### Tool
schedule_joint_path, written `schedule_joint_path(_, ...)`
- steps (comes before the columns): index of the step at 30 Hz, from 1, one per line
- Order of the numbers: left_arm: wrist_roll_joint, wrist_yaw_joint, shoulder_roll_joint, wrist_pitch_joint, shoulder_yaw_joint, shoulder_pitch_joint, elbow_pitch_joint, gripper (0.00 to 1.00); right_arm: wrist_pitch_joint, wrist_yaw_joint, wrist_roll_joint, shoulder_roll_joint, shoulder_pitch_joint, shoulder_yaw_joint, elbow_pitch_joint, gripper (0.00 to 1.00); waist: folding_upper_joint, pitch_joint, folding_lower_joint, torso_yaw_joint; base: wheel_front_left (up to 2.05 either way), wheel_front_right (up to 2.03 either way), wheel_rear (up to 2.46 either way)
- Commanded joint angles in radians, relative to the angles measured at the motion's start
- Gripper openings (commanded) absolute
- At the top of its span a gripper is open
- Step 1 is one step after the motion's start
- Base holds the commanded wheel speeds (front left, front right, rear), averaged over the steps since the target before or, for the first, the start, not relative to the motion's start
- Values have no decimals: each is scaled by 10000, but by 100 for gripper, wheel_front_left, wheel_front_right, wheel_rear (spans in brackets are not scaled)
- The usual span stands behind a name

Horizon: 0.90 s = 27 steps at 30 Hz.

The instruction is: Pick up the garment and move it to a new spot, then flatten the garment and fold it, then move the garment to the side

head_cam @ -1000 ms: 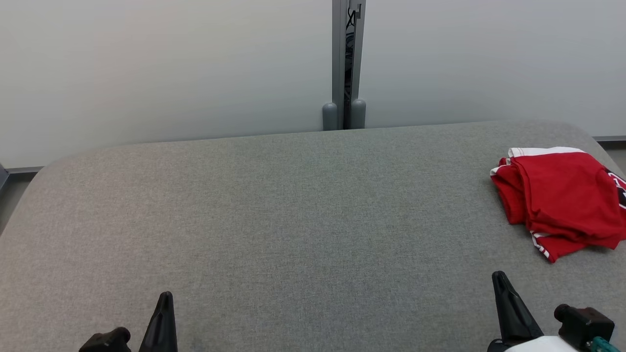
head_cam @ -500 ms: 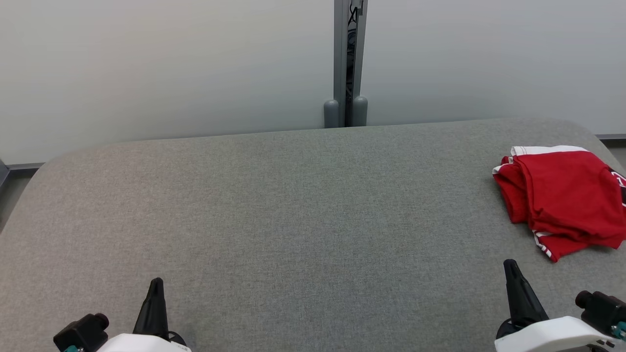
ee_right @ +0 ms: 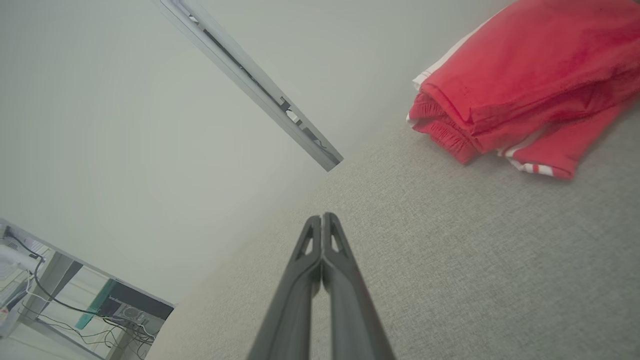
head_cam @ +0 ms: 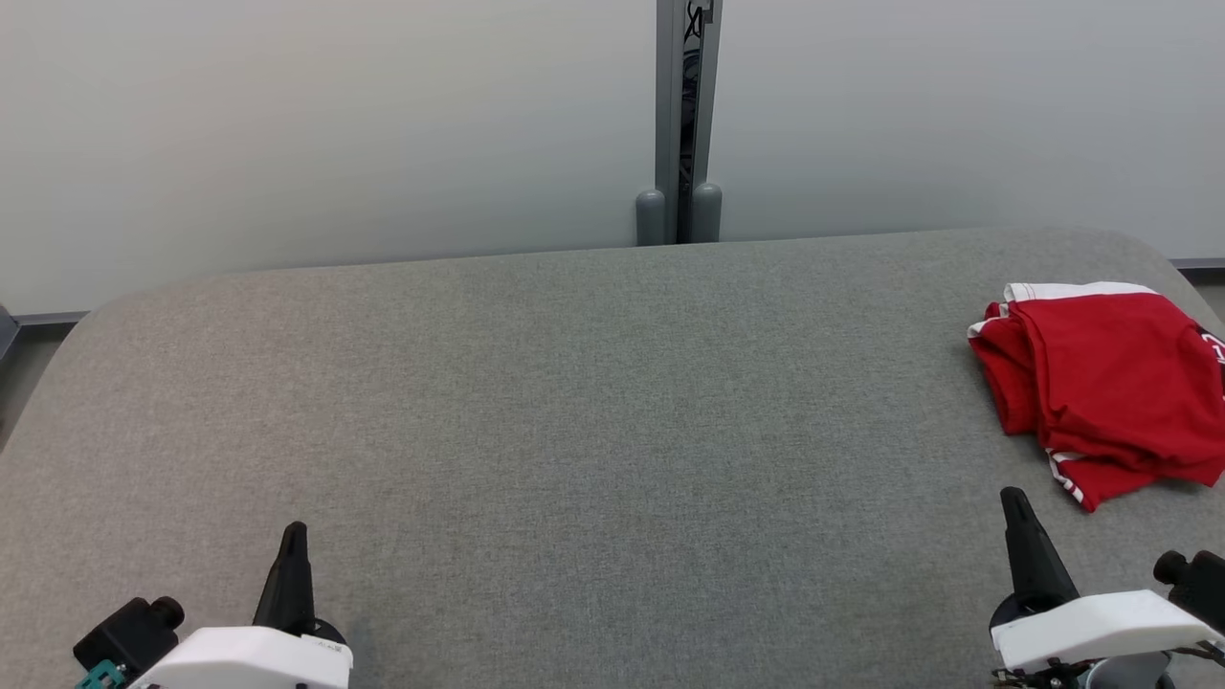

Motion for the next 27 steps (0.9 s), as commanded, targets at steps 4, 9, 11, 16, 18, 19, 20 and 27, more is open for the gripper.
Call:
schedule_joint_path(4, -697, -133, 62, 185, 159, -480, -34, 0, 183, 3, 734, -98, -378, -122, 3, 0, -1, 24, 0, 11, 0, 0, 0)
schedule_joint_path(9, -1289, -203, 68, 342, 250, -628, 22, 0, 323, 3, 1358, -105, -509, -209, 86, 0, -1, 52, 0, 23, 0, 0, 0)
schedule_joint_path(11, -1509, -236, 70, 402, 283, -694, 45, 0, 391, 3, 1594, -108, -564, -241, 117, 0, -1, 63, 0, 28, 0, 0, 0)
schedule_joint_path(16, -2066, -297, 76, 553, 368, -824, 101, 0, 520, 4, 2169, -113, -683, -316, 202, 0, -1, 90, 0, 40, 0, 0, 0)
schedule_joint_path(18, -2172, -314, 77, 584, 385, -856, 114, 0, 556, 4, 2282, -114, -710, -332, 216, 0, -1, 96, 0, 42, 0, 0, 0)
schedule_joint_path(19, -2279, -331, 78, 616, 402, -892, 121, 0, 586, 4, 2396, -114, -739, -348, 231, 0, -1, 101, 0, 44, 0, 0, 0)
schedule_joint_path(20, -2387, -345, 80, 640, 418, -928, 129, 0, 609, 4, 2508, -115, -766, -364, 247, 0, -1, 107, 0, 47, 0, 0, 0)
schedule_joint_path(27, -3105, -424, 85, 832, 523, -1101, 202, 0, 791, 4, 3246, -117, -931, -480, 340, 0, -1, 146, 0, 64, 0, 0, 0)
